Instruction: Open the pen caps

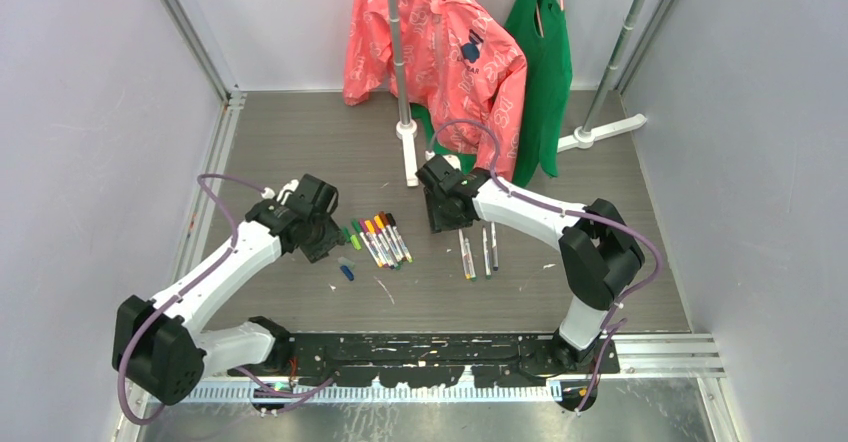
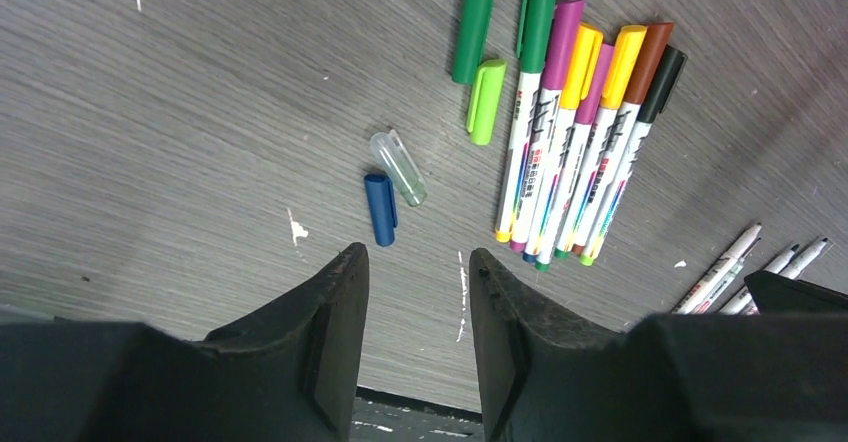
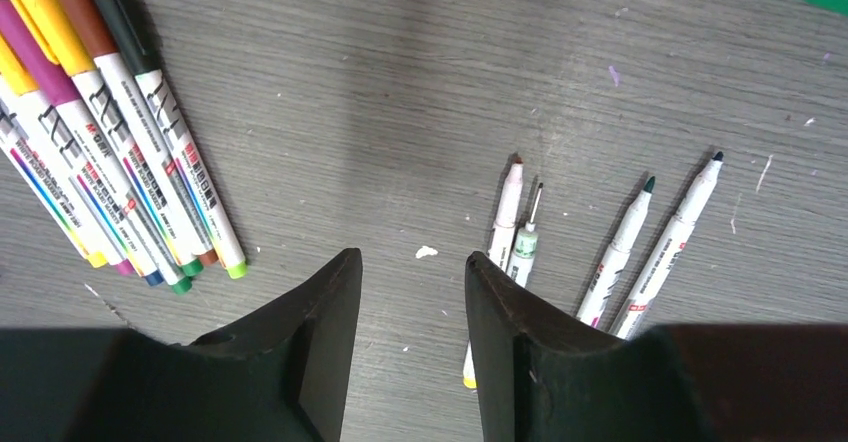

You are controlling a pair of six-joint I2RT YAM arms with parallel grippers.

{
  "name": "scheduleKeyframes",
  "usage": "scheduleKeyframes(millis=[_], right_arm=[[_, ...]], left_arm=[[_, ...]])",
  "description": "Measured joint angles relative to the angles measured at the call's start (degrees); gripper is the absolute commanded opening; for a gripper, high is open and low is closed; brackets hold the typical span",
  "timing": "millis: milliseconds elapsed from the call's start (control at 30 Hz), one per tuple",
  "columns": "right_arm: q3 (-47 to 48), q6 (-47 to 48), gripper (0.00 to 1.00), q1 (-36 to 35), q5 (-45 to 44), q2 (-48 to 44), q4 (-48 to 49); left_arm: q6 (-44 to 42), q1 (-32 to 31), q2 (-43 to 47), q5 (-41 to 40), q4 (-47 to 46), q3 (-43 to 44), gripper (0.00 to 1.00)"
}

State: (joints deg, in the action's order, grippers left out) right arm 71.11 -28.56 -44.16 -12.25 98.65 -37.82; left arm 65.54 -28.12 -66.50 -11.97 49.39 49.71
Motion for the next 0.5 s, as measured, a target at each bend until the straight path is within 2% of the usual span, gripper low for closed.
scheduleKeyframes(millis=[300, 500], right_arm=[[0.42, 2.16, 0.48, -3.61, 4.00, 0.37, 0.35], [5.66, 3.34, 0.48, -6.88, 6.29, 5.66, 0.44]], left_arm=[[0.07, 0.00, 4.28, -0.26, 1.07, -1.70, 0.42], [0.11, 0.00, 7.37, -0.24, 1.36, -2.47, 0.42]])
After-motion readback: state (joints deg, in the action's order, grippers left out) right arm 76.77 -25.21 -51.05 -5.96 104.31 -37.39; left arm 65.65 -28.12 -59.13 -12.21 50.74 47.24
